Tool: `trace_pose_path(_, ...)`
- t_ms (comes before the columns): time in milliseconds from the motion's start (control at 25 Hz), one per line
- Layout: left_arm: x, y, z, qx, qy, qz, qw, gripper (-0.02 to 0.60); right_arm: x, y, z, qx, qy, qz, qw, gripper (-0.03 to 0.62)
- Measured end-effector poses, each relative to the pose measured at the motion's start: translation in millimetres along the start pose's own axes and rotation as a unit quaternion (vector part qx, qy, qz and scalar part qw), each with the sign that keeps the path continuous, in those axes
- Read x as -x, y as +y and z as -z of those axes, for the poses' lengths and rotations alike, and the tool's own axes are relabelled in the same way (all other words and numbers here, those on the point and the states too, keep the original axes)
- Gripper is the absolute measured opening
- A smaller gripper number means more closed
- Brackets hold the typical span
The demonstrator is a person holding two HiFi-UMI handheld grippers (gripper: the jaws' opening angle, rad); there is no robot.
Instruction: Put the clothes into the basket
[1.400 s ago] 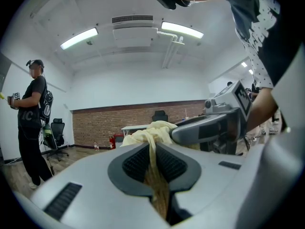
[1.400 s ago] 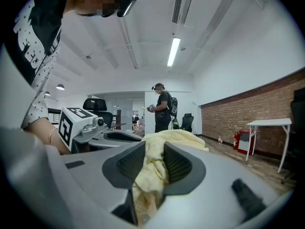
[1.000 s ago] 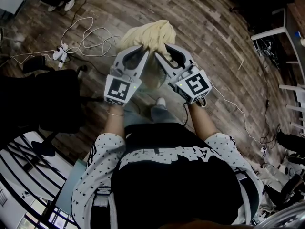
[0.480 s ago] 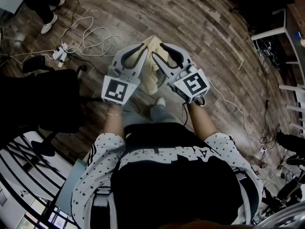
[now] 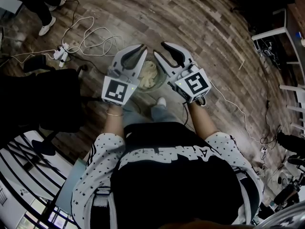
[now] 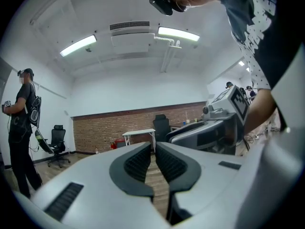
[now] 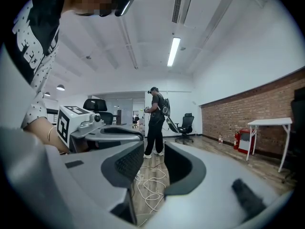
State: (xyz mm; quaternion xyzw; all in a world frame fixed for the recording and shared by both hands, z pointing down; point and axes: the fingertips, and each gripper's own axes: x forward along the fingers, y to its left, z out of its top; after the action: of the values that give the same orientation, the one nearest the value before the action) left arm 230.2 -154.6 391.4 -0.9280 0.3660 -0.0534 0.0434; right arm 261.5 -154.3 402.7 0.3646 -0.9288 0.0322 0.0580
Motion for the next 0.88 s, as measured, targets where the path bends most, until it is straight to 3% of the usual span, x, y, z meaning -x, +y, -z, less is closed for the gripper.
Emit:
trace_pose_path(280,-1,-5,6,-0.02,-0.001,0.007,0.9998,0.038,3,-3,1,0.002,0.006,0.0,1.0,0.128)
trace_pose_path(400,-2,-5,8,-0.029,0.021,0.01,0.9993,0.029,4,-6,-1,-0.003,0.004,0.004,1.0,0.057)
trace_pose_path(680,-2,3,2,-0.005,0.017,-0.002,0.9998,0.014,4,-5,-4,-0.006,0.006,-0.005,1.0,0.043)
trace_pose_path(880,-3,6,-6,0.028,-0.009,-0.008,0.9995,0.014,6,-9,-9,-0.008,-0.001,0.004,1.0,0.041)
